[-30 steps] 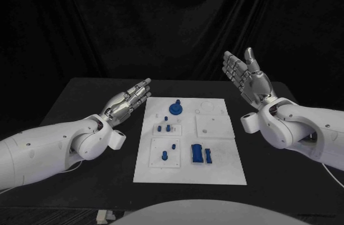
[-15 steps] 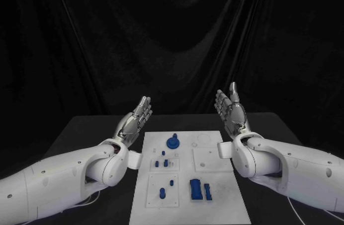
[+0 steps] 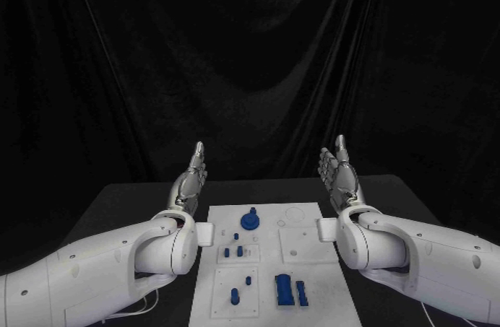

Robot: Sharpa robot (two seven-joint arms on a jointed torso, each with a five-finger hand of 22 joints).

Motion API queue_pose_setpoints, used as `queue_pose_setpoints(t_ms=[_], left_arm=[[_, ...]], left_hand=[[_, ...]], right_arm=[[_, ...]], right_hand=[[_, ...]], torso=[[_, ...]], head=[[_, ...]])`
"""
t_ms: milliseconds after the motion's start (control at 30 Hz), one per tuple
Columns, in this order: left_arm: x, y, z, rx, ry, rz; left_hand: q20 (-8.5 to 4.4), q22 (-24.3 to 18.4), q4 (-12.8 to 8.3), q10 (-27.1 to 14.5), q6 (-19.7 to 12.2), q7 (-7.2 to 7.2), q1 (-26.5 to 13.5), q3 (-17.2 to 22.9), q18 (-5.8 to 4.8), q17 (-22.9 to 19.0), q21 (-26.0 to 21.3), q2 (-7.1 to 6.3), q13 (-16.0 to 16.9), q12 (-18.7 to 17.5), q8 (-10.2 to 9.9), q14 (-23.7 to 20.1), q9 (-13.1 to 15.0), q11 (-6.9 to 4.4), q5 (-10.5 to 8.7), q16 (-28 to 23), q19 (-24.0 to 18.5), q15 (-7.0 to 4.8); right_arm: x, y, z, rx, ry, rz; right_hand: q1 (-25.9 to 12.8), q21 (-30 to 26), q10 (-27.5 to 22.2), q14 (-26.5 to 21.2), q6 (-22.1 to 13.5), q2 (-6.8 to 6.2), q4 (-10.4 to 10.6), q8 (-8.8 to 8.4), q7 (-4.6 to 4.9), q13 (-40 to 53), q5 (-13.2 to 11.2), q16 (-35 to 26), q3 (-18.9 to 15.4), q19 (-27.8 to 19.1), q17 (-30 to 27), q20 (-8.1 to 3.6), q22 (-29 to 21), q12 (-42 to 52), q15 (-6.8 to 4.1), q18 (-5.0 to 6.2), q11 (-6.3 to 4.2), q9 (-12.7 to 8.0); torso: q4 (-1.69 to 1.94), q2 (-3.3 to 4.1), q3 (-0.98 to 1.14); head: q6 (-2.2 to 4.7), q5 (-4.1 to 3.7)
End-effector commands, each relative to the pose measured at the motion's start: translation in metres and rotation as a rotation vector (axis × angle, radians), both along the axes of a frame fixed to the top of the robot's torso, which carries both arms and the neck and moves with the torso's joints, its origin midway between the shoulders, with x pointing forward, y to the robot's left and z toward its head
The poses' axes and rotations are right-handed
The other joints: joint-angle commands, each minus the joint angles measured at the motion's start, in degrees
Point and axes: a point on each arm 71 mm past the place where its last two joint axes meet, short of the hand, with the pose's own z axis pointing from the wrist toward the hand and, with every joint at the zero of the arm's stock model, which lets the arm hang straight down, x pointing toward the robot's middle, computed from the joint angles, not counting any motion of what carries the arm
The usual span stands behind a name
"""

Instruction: Assemble the parts on the task board

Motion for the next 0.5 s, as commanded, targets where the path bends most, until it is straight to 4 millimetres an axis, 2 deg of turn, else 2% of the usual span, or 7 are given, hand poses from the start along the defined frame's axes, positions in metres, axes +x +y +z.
queue_pose_setpoints(t_ms=[33, 433, 500], left_arm=[[-0.0004, 0.0025, -0.0014, 0.011, 0.020, 0.051], [-0.0004, 0.0025, -0.0014, 0.011, 0.020, 0.051], [-0.0004, 0.0025, -0.0014, 0.011, 0.020, 0.051]], left_hand=[[-0.27, -0.08, -1.01, 0.11, -0.41, 0.00, -4.52, 0.29, -0.75, -0.05, -0.19, -0.22, -0.07, -0.35, -0.31, 0.08, -0.08, 0.49, -2.50, -0.21, 0.05, 0.28], [-0.27, -0.08, -1.01, 0.11, -0.41, 0.00, -8.62, 0.29, -0.75, -0.05, -0.19, -0.22, -0.07, -0.35, -0.31, 0.08, -0.08, 0.49, -2.50, -0.21, 0.05, 0.28], [-0.27, -0.08, -1.01, 0.11, -0.41, 0.00, -10.73, 0.29, -0.75, -0.05, -0.19, -0.22, -0.07, -0.35, -0.31, 0.08, -0.08, 0.49, -2.50, -0.21, 0.05, 0.28]], right_arm=[[0.0000, -0.0019, -0.0017, -0.007, 0.022, -0.025], [0.0000, -0.0019, -0.0017, -0.007, 0.022, -0.025], [0.0000, -0.0019, -0.0017, -0.007, 0.022, -0.025]], right_hand=[[-0.36, -0.21, -0.20, -0.31, -0.20, 0.07, 0.00, -0.20, 0.00, -0.06, -0.20, -0.21, 0.15, -0.02, -0.06, -0.30, -0.07, -0.21, -0.01, -0.42, -0.01, -0.08], [-0.36, -0.21, -0.20, -0.31, -0.20, 0.07, 0.00, -0.20, 0.00, -0.06, -0.20, -0.21, 0.15, -0.02, -0.06, -0.30, -0.07, -0.21, -0.01, -0.42, -0.01, -0.08], [-0.36, -0.21, -0.20, -0.31, -0.20, 0.07, 0.00, -0.20, 0.00, -0.06, -0.20, -0.21, 0.15, -0.02, -0.06, -0.30, -0.07, -0.21, -0.01, -0.42, -0.01, -0.08]], torso=[[-0.01, -0.02, 0.02], [-0.01, -0.02, 0.02], [-0.01, -0.02, 0.02]], head=[[0.00, 0.01], [0.00, 0.01], [0.00, 0.01]])
